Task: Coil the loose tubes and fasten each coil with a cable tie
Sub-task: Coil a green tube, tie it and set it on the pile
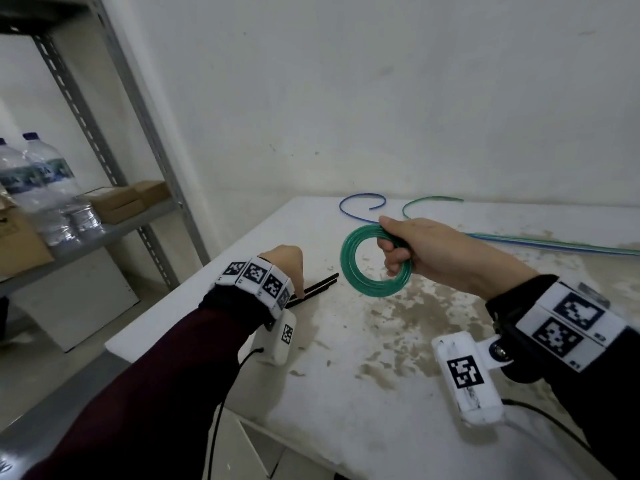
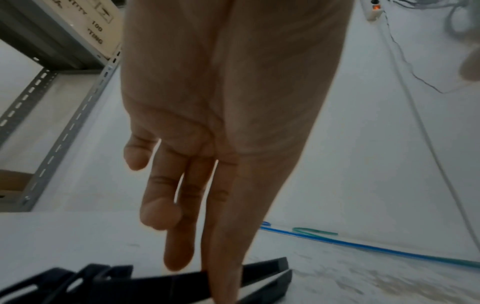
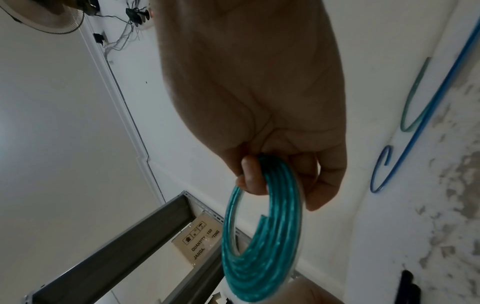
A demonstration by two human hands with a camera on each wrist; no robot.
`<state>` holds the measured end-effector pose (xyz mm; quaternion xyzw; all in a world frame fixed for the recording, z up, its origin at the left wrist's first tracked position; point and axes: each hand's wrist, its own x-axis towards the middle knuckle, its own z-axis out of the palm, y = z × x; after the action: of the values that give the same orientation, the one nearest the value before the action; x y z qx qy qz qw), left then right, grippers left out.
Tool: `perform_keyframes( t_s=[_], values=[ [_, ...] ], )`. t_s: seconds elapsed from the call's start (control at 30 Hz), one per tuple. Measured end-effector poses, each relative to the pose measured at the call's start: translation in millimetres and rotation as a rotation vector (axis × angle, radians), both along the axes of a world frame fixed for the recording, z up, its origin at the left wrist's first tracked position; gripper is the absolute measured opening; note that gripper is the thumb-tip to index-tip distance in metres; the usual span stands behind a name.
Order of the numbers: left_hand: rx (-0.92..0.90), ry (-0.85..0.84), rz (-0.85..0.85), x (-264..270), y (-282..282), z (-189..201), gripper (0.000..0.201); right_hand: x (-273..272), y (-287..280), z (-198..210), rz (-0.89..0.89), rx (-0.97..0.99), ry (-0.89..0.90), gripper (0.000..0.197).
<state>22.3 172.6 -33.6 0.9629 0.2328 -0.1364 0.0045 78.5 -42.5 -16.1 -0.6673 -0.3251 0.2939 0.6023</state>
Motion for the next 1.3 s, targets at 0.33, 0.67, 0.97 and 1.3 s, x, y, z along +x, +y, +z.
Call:
perform_keyframes(
  t_s=[0.33, 0.67, 0.97, 1.3],
  values=[
    [-0.221, -0.733, -0.198, 19.1, -50.1, 66.7, 0.011, 26.1, -42.5, 44.1, -0.05, 0.093, -0.177, 0.04],
    [-1.157, -1.159, -0.345, 79.9, -192.3, 97.9, 0.023, 71.3, -155.1, 71.5, -0.247, 0.009, -0.486, 0.04],
    [-1.337, -1.14, -0.416, 111.7, -237.0, 91.2, 0.014, 88.1, -181.6, 72.4, -0.322, -0.016, -0.644, 0.041],
    [-1.354, -0.941, -0.519, 104.7, -241.7, 89.8, 0.017, 94.9, -172.7, 68.2, -0.402, -0.004, -0.789, 0.048]
  ],
)
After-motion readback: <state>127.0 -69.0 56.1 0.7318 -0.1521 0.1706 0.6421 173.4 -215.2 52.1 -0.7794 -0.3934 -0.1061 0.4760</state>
